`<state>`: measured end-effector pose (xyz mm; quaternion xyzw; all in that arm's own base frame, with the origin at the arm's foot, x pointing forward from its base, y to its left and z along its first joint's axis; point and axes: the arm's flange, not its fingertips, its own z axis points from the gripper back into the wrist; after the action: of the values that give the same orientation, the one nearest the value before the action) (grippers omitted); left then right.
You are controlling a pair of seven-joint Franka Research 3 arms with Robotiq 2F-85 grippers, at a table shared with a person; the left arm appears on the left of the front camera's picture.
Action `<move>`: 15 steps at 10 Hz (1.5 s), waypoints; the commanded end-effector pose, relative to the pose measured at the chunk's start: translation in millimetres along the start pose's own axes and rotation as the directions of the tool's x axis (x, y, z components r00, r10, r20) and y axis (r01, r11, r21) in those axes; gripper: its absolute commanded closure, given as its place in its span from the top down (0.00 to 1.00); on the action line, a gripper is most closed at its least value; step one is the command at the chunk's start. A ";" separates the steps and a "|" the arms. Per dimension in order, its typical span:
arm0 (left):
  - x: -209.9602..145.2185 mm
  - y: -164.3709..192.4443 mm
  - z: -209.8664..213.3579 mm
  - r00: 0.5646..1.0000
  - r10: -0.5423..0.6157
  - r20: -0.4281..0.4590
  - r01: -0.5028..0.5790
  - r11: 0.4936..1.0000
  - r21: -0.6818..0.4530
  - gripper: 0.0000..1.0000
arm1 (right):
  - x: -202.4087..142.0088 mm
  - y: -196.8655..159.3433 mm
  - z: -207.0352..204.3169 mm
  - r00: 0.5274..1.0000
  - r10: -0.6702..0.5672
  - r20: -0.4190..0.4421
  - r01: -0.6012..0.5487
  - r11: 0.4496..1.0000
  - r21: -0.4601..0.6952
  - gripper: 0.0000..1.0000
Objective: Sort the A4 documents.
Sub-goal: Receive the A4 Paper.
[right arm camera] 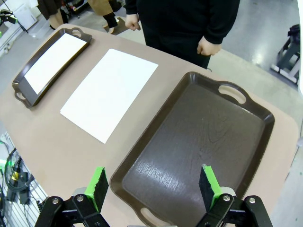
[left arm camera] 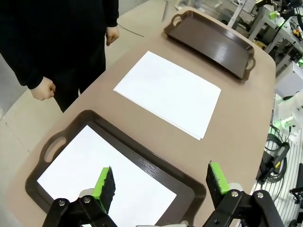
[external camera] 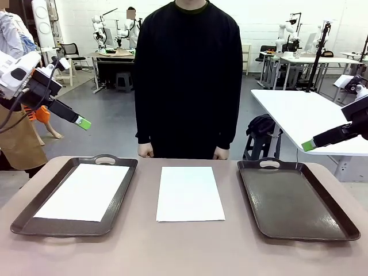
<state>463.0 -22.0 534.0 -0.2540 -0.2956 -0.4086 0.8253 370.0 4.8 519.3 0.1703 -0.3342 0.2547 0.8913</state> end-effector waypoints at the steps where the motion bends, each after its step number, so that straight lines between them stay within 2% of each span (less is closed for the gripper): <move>1: 2.3 -3.8 2.4 1.000 0.016 -0.020 -0.016 1.000 -0.008 1.00 | -0.5 -1.2 -1.2 1.000 -0.004 0.007 0.004 1.000 0.017 1.00; 15: -0.5 -0.2 0.0 1.000 0.002 -0.004 -0.002 1.000 -0.003 1.00 | -0.5 -1.2 -1.2 1.000 -0.004 0.007 0.004 1.000 0.017 1.00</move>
<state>462.9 -21.7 533.7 -0.2556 -0.2934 -0.4060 0.8269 370.0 4.8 519.3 0.1703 -0.3342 0.2547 0.8913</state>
